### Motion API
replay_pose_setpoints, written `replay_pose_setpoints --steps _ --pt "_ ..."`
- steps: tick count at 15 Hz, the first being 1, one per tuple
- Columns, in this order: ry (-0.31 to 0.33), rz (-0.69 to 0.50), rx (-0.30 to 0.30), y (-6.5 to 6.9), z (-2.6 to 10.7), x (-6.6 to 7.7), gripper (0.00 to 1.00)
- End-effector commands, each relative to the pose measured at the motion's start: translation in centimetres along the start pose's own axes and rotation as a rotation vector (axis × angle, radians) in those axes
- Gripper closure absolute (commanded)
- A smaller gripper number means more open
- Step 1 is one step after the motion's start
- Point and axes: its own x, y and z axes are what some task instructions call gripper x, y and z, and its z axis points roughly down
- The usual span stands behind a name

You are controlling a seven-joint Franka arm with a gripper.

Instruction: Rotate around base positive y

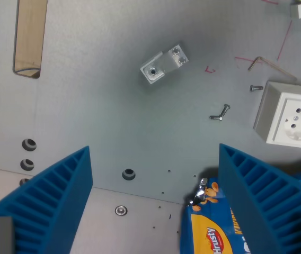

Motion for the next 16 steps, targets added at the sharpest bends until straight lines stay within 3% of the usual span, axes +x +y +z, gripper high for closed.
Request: replay_pose_setpoints --steps 1,16 --pt "-0.009 -0.001 0.003 0.0 -0.17 0.01 0.0" --pt "-0.202 -0.002 0.055 0.0 -0.17 0.01 0.0"
